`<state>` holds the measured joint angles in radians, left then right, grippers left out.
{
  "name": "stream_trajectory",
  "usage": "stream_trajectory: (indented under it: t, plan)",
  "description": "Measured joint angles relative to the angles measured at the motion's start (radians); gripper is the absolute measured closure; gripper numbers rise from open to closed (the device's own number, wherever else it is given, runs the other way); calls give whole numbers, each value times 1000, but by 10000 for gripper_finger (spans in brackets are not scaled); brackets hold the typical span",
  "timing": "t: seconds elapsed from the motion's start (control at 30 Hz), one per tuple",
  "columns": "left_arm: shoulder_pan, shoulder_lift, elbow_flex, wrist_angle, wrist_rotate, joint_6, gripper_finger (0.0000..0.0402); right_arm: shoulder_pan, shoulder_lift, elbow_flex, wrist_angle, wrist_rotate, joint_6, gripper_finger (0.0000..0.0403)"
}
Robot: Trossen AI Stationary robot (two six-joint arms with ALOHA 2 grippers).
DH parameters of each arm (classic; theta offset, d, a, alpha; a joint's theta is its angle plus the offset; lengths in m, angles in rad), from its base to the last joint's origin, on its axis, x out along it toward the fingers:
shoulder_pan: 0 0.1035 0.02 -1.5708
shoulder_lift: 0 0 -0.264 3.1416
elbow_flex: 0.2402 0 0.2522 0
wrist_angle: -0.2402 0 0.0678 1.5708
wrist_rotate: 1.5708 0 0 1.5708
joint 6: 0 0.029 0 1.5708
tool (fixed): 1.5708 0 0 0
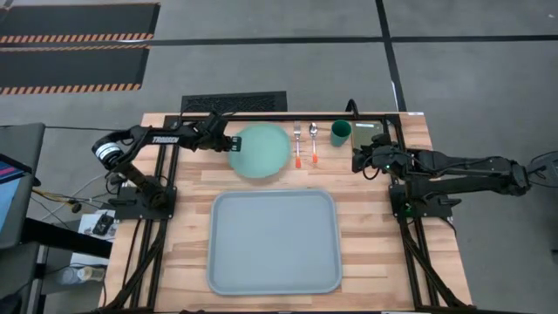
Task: Pick and place plate/cup/fork/spoon on tray
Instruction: Put the green plate on the blue serving tray
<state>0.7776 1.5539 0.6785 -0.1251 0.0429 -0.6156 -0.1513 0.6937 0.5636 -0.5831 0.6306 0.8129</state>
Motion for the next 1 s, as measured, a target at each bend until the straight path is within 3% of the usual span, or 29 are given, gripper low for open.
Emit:
stream_trajectory:
  t: [0.27,0.6,0.8,1.0]
  plan:
    - [-20,-113,5,-25,-4,-29,401,0,0,0,1,-1,7,221]
    - [-96,-355,7,-122,2,-45,401,0,0,0,3,-3,9,221]
    - [-219,-497,7,-290,4,-45,401,0,0,0,13,-3,9,221]
    - [-425,-594,8,-385,-7,-129,401,0,0,0,22,-3,9,221]
